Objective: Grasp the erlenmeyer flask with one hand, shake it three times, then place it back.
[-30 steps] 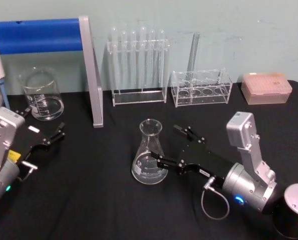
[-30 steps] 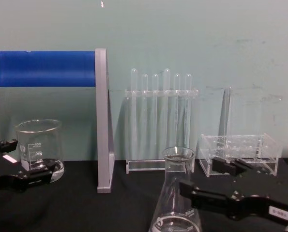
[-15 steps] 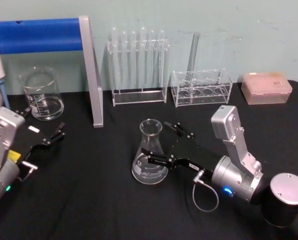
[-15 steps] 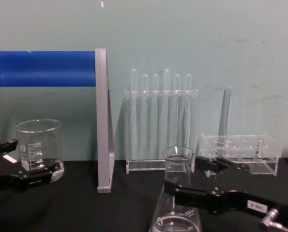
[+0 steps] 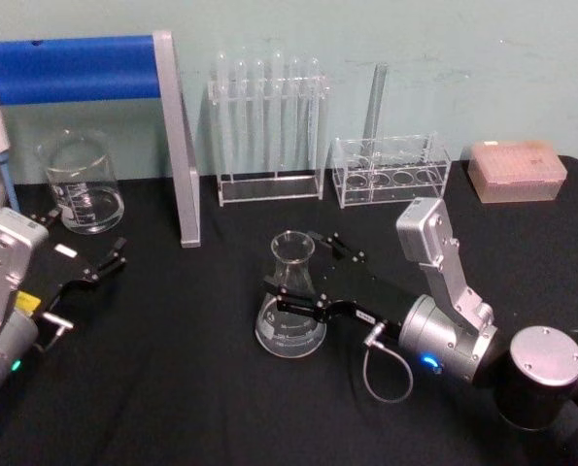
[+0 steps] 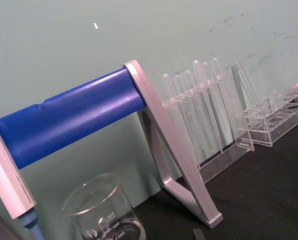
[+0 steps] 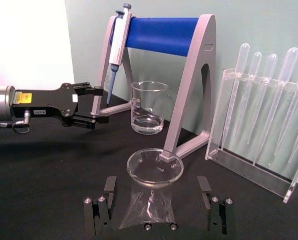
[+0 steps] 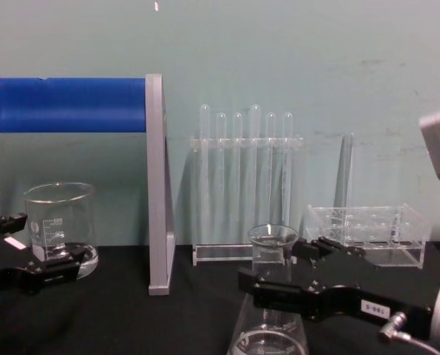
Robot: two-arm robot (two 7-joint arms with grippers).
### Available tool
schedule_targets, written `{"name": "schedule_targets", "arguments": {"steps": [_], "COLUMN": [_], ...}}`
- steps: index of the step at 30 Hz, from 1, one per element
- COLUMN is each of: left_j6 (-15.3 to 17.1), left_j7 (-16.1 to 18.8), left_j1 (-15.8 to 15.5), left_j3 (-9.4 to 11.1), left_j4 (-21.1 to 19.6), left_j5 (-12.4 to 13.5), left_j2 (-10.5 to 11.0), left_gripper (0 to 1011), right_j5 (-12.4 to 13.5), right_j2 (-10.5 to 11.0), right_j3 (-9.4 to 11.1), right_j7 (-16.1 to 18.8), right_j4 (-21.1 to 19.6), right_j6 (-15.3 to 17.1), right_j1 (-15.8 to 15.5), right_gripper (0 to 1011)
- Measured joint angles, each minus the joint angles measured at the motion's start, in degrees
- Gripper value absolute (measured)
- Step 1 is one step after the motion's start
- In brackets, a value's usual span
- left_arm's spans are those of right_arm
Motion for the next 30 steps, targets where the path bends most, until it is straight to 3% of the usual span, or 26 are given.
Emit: {"name": "schedule_targets", "arguments": {"steps": [30], "left_j6": [0.0], "left_j7": [0.0], "left_j1": [0.0], "left_j3": [0.0], "left_j4": [0.0], "left_j5": [0.0], "left_j2": [0.0], "left_gripper": [1001], "right_j5": [0.7], "right_j2": [-1.0], "right_j3": [0.1], "right_j7": [0.5], "right_j4": [1.1], "right_j6": [-0.1], "right_j1": [0.8], "right_gripper": [992]}}
